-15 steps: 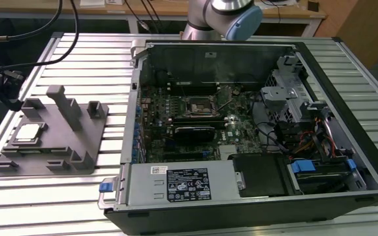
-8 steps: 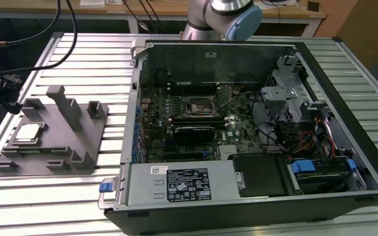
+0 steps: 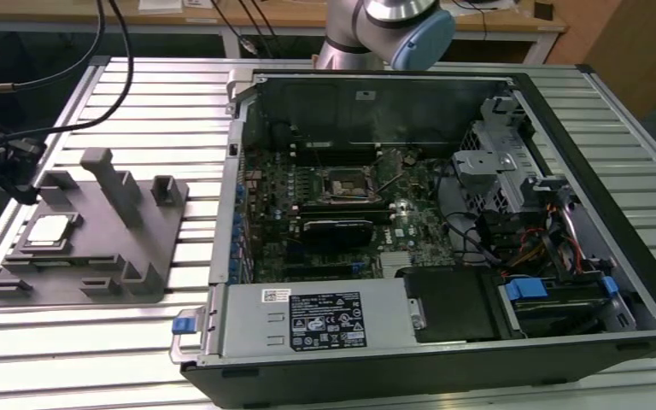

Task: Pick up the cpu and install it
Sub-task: 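Pick up the cpu and move it towards the insertion slot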

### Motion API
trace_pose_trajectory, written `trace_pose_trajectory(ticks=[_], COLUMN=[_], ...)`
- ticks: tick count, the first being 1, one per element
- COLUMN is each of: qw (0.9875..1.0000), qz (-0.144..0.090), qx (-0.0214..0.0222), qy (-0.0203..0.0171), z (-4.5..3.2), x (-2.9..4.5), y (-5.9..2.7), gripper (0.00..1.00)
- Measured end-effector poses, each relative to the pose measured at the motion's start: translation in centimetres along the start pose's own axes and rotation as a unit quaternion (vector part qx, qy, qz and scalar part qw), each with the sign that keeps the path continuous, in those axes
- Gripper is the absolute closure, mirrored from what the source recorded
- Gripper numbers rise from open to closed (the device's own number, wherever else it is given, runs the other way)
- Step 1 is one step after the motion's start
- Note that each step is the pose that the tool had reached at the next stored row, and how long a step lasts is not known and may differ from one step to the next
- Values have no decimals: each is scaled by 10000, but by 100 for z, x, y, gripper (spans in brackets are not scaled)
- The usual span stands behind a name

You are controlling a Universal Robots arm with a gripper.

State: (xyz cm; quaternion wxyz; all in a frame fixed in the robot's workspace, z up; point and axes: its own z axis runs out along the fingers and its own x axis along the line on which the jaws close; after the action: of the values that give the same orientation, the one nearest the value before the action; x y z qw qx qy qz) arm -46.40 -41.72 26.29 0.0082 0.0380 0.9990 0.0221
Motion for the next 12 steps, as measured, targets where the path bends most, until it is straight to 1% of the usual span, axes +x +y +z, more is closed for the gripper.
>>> trace_pose_trajectory(ticks=[3,8,12], qw=[10000,10000,10000], qz=[1,0,0], qx=[0,0,0], qy=[0,0,0], z=[33,67,119], x=[8,30,46], y=[-13,-31,-48], gripper=[89,89,89])
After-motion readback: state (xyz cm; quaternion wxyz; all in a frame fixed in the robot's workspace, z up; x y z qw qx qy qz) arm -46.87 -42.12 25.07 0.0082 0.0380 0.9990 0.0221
